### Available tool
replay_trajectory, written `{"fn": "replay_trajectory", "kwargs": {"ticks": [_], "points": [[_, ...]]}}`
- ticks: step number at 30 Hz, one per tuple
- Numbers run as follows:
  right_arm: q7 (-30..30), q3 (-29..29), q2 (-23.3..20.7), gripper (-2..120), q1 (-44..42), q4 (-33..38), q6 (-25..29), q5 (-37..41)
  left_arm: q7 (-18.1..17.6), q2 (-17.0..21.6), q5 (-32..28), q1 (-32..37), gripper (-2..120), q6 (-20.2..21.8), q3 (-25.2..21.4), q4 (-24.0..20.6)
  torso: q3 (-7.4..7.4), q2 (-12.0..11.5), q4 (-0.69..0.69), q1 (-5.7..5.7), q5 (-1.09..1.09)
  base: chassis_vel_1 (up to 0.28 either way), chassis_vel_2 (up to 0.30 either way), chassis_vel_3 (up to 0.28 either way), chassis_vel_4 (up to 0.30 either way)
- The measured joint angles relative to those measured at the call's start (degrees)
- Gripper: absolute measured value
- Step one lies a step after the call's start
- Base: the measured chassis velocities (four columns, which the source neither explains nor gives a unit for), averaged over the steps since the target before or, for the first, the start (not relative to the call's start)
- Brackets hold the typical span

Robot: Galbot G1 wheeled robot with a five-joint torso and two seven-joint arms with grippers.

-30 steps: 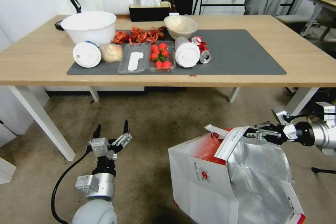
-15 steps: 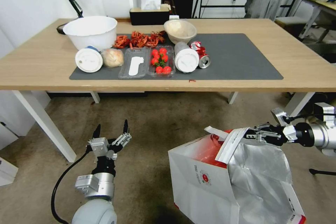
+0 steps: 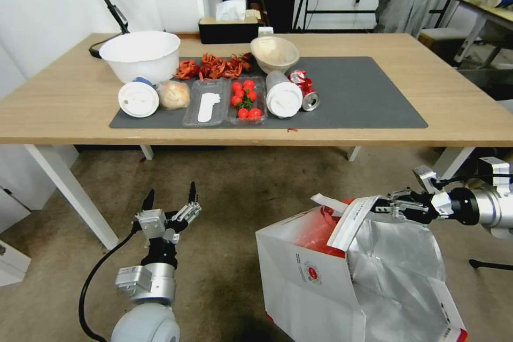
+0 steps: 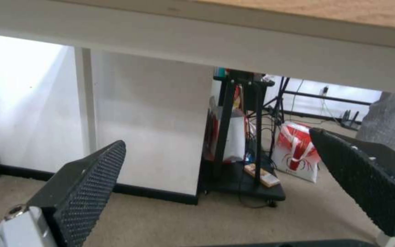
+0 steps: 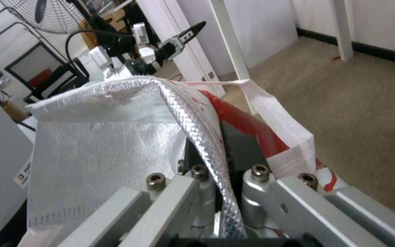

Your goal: Pick up the food delivery bag from the floor and place it on the table.

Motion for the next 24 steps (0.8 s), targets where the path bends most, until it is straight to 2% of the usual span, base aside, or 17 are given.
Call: {"fn": "replay_trajectory", "kwargs": {"ticks": [24], "points": [[-0.2,-0.3,0.4,0,0.2,-0.7,0.0,-0.5,0.4,0.3,0.1,-0.2,100,0.2,0.0,0.6,3.58,6.0,0.00,2.41,0.00,0.000,0.000,0.000,0.000]]}}
